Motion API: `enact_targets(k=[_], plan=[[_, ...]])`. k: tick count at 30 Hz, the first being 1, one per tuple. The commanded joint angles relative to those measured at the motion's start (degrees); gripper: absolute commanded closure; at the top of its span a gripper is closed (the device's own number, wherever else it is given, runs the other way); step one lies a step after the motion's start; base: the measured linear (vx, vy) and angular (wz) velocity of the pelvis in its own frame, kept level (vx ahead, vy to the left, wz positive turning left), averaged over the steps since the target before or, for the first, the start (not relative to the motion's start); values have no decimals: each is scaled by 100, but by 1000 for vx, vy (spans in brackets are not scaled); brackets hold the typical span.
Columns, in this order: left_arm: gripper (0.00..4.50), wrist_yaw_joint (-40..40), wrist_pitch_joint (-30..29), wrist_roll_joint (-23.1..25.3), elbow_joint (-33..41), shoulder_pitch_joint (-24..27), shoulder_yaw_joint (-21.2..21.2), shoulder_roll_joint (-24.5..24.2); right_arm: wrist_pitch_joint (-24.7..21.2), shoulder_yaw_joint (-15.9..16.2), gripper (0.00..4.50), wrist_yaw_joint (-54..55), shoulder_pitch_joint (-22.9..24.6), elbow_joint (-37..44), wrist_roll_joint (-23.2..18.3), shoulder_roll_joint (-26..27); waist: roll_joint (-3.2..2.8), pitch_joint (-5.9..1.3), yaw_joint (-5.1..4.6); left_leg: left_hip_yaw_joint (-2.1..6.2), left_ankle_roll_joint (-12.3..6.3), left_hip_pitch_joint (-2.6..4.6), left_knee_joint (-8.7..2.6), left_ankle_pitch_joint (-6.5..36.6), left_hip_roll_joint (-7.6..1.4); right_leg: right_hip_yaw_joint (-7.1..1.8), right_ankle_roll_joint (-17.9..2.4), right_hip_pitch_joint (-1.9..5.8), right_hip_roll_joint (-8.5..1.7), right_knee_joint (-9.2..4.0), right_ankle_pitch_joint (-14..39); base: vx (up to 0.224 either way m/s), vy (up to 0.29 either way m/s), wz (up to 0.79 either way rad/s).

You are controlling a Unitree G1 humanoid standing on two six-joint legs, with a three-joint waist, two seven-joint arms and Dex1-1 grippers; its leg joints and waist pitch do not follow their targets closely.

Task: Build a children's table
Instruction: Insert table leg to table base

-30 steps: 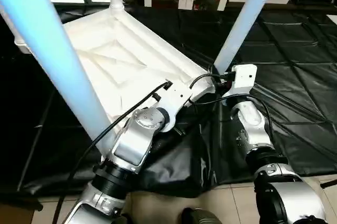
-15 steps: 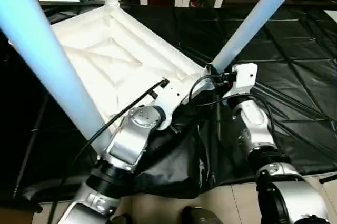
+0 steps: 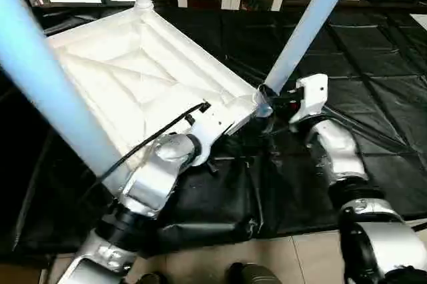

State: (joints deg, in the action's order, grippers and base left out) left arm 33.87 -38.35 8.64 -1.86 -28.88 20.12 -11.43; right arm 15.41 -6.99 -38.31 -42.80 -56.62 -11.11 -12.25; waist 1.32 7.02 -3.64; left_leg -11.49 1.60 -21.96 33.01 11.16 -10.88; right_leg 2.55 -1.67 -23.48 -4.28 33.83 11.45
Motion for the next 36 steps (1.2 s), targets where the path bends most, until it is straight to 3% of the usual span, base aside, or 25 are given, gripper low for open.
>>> enact_targets(k=[1,2,5,8,9,11,13,16,18,25,27,30,36], plan=[[450,704,409,-256,78,239,487,-161,-585,299,265,-890,201,-191,41,-56,-27,-354,42,72,-1223,95,-265,-147,-290,-244,-1996,300,-361,-195,-751,0,0,0],[450,946,678,-305,114,299,520,-345,-723,328,265,-1293,192,-110,-14,-209,-7,-362,51,86,-1251,80,-260,-71,-273,-239,-1969,331,-350,-191,-677,0,0,0],[450,1767,1404,-629,287,521,509,-823,-1175,521,265,-2549,247,83,-78,-715,2,-359,82,84,-1293,94,-249,-70,-273,-236,-1913,311,-327,-183,-578,0,0,0],[450,2367,1753,-750,303,651,568,-1288,-1399,702,265,-3420,316,144,-17,-1162,1,-364,129,74,-1347,134,-229,-270,-283,-237,-1922,269,-318,-143,-684,0,0,0],[450,2487,1851,-773,259,669,559,-1375,-1456,726,265,-3638,325,143,-23,-1269,20,-362,133,62,-1358,148,-227,-289,-287,-238,-1915,260,-314,-141,-687,0,0,0],[450,2629,1917,-840,221,692,521,-1431,-1566,742,265,-3881,337,147,-45,-1376,-3,-365,192,60,-1355,178,-222,-413,-304,-244,-1934,243,-316,-126,-699,0,0,0],[450,3040,2052,-1040,73,700,459,-1590,-1923,828,265,-4641,400,177,-80,-1698,16,-367,229,52,-1348,190,-208,-508,-288,-242,-1959,238,-299,-113,-727,0,0,0],[450,3133,2199,-1049,-39,661,480,-1651,-1956,919,265,-4953,454,199,-41,-1837,36,-345,309,23,-1292,186,-206,-382,-314,-254,-1914,230,-317,-104,-625,0,0,0],[450,3038,2375,-961,-199,578,482,-1611,-1844,950,265,-5039,506,199,-5,-1901,76,-352,327,21,-1206,168,-206,-264,-312,-256,-1858,238,-329,-115,-417,0,0,0],[450,2553,2584,-694,-511,431,424,-1391,-1389,802,265,-4894,762,359,-76,-1790,83,-318,355,-3,-887,190,-240,264,-317,-274,-1687,197,-345,-208,373,0,0,0],[450,2478,2626,-647,-555,413,400,-1359,-1250,772,265,-4844,843,409,-84,-1752,63,-289,355,8,-728,202,-282,602,-313,-262,-1565,193,-351,-268,906,0,0,0],[450,2258,2758,-531,-720,327,335,-1290,-817,626,265,-4679,1096,551,-145,-1640,98,-274,333,-1,-529,237,-315,1016,-317,-281,-1392,158,-367,-343,1414,0,0,0],[450,2194,2852,-470,-844,270,307,-1243,-507,418,265,-4291,1385,642,-278,-1490,93,-252,303,13,-407,240,-359,1324,-313,-299,-1170,118,-394,-426,1949,0,0,0]])
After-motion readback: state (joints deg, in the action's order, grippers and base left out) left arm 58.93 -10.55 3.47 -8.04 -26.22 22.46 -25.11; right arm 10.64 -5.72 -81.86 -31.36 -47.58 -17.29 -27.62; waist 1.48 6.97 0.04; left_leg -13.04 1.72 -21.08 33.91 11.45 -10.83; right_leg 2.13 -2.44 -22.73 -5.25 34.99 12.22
